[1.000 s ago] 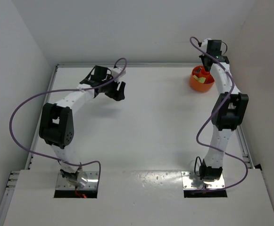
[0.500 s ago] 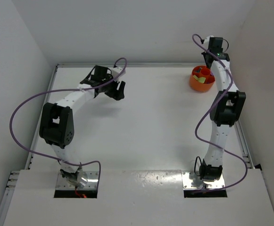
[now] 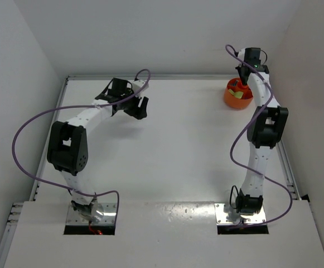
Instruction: Sort the legos into containers by color
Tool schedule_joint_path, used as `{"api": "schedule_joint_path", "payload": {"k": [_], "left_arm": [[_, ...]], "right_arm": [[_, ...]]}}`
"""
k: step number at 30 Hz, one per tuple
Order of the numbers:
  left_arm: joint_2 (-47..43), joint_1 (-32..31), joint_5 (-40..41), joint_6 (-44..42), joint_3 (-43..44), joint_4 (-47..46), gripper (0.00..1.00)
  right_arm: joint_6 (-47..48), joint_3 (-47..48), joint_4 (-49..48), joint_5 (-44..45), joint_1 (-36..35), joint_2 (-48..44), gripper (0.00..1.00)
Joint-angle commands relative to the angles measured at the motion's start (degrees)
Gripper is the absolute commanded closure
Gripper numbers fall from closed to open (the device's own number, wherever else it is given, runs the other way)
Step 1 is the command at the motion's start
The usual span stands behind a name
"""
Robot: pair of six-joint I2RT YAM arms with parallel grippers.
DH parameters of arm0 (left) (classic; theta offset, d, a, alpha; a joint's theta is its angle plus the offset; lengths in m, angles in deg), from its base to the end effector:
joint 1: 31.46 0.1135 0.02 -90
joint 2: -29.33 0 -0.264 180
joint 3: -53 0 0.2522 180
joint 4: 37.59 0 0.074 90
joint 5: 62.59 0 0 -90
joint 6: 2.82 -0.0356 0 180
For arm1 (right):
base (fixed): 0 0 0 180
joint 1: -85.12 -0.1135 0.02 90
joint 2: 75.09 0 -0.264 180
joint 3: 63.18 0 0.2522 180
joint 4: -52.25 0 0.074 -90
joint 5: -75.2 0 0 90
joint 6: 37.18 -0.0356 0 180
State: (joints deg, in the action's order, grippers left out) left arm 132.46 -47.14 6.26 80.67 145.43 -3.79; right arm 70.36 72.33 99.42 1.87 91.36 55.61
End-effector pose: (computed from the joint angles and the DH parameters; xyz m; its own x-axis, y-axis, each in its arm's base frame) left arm 0.3857 -0.1216 0.2486 -0.6138 0.2821 -0.7373 0.5731 0.8016 -0.1704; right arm 0.5191 -0.0670 0.2620 -0.7335 -0.2102 -0.6463 0.0983 0.9081 -0.4070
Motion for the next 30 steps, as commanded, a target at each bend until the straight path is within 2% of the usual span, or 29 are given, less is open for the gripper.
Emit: {"api": "schedule_joint_path", "payload": {"k": [1,4,11,16,19,20,23,24,26,27,30], "left_arm": [[-0.2,-0.4,0.7,-0.6,1.0,-1.4,0.28],[-0.7,-0.4,0.7,-0.6,1.0,-1.4,0.28],[-1.3,-0.4,1.2,-0.6,1.0,-1.4,0.25],[-1.8,1.8,-0.9,1.0,1.9,-1.4,0.18],[-1.8,3.6,-4.1,1.5,5.0,1.7,0.15],[-1.0,4.3,-4.1,1.5,5.9,2.4,0.15],[0.6,5.0,-4.1,0.9,9.0,5.9,0.12],[0.6,5.0,-4.1,0.9,9.6,7.3,0.11],[0.6,5.5,-3.3,0.9,10.1,7.8,0.10],[0.6,6.4,-3.3,0.9,10.1,8.7,0.10],[-1.6,8.6,-5.2,3.0,8.6,9.2,0.07]], "right_arm": [[-1.1,2.8,0.1,-0.9,0.2,0.6,0.99],[-1.6,2.8,0.1,-0.9,0.2,1.1,0.91],[-2.2,3.3,0.1,-0.9,-0.4,1.1,0.59],[-3.2,5.1,2.1,-4.7,-1.4,-3.3,0.57],[-6.0,5.9,4.2,-10.8,-1.4,-8.4,0.55],[-6.0,5.9,5.1,-15.3,-1.4,-9.7,0.54],[-6.7,3.8,11.9,-28.8,-1.4,-14.9,0.39],[-5.8,0.4,13.8,-33.1,-1.4,-16.4,0.29],[-5.8,-7.4,16.9,-42.2,-1.4,-21.2,0.21],[-5.8,-10.3,17.0,-46.1,-1.4,-22.8,0.19],[-7.3,-21.9,15.4,-48.2,-1.4,-29.5,0.16]]}}
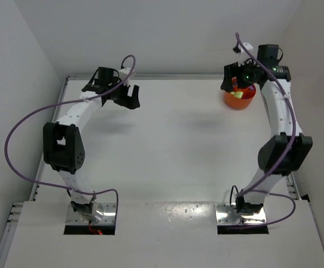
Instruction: Sort the legos into containers by color
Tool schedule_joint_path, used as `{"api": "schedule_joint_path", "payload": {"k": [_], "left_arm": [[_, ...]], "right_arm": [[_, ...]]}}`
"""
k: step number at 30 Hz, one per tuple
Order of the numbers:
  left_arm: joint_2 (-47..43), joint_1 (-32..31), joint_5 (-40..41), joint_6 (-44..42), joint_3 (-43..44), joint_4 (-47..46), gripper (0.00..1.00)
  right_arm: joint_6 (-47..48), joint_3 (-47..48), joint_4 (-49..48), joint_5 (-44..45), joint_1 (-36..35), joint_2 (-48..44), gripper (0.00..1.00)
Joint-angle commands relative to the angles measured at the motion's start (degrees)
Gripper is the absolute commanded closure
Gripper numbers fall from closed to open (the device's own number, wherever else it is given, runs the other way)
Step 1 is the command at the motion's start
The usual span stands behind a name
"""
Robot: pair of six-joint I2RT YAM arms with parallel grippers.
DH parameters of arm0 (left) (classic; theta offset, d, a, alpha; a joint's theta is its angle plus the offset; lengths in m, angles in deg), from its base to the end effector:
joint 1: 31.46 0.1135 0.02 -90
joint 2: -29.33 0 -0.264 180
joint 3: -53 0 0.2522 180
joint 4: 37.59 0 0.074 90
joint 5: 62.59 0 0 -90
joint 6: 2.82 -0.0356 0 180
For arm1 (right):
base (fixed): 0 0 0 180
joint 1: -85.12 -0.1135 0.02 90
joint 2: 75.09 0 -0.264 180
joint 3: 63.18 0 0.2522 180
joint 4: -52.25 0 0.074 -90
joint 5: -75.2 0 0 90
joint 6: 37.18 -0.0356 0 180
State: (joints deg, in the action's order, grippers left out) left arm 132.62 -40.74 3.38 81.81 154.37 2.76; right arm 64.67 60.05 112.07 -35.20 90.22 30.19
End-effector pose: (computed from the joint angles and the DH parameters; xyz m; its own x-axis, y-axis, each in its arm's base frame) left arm 0.4038 -0.0807 0.2903 -0.6193 0.1878 -0.7624 0.5048 0.8389 -0.2034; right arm 0.4089 -0.0240 0.3742 -0.6147 -0.1384 -0.7766 -0.3080 0.9484 0.0748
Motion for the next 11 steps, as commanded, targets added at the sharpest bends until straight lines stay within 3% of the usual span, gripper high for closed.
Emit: {"api": "schedule_joint_path", "payload": {"k": [1,2,5,6,11], "left_arm": [[-2.3,2.9,-2.3,2.5,-1.5,2.7,0.06],[-2.9,4.3,-1.8,3.0,-2.2,2.7,0.00],[-5.5,7.3,1.3,3.0,-4.6,2.7,0.00],[-6.0,8.2,1.9,3.0,-5.1,2.7,0.00],[-8.1,12.4,0.0,4.4,-7.9,2.7,0.00]], "right_arm": [[-1.7,-12.2,2.1,-11.1,0.5,-5.8,0.14],[-3.1,-17.4,0.3,-9.9,1.2,-7.3,0.14],[-3.1,-25.9,-3.6,-3.1,1.8,-14.6,0.11],[-2.5,-32.5,-7.5,-0.9,2.5,-16.7,0.11],[-4.5,-44.0,-10.6,-1.5,3.8,-23.4,0.10]]}}
